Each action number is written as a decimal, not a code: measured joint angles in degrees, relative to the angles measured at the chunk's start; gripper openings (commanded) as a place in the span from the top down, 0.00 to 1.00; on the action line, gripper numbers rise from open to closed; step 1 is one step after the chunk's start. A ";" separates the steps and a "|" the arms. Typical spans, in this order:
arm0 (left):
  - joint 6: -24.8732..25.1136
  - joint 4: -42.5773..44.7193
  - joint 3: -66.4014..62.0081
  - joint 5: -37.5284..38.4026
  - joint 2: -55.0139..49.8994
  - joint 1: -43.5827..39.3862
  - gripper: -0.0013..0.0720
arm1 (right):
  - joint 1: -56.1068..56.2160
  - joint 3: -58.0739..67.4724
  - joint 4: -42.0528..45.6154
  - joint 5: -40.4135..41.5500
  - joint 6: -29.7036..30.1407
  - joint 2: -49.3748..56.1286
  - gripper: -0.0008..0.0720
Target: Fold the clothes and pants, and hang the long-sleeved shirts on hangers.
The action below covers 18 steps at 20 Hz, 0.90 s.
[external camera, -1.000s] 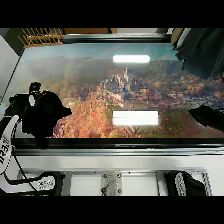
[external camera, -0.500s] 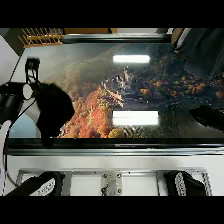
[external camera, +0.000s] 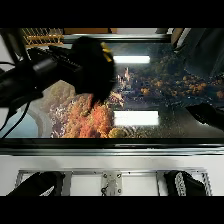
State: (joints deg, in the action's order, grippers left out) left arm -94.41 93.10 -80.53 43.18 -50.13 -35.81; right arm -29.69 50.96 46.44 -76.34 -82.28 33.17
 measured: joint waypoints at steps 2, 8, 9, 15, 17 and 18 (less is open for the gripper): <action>-2.03 -0.15 -0.61 -0.13 0.83 -2.23 0.97 | -0.04 0.00 -0.85 0.52 0.00 0.00 0.97; -6.05 -0.17 7.80 4.92 -1.97 2.62 0.88 | -0.11 0.00 -1.88 1.05 0.00 0.04 0.97; -6.19 -0.17 10.69 5.33 -3.23 4.00 0.38 | -0.11 0.00 -1.90 1.09 0.02 0.09 0.95; -7.02 -0.61 19.52 9.86 -11.93 14.99 0.06 | -0.11 0.00 -2.08 0.96 0.02 1.16 0.26; -7.19 -2.93 20.94 12.63 -13.18 20.63 0.06 | -0.11 -0.02 -2.08 0.94 0.00 1.46 0.26; -7.23 -4.83 22.27 13.75 -13.42 23.85 0.06 | -0.11 -0.02 -2.08 0.92 0.02 1.53 0.26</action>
State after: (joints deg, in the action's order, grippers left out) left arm -101.65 88.27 -58.26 56.93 -63.55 -11.97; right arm -29.80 50.94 44.36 -75.42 -82.26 34.70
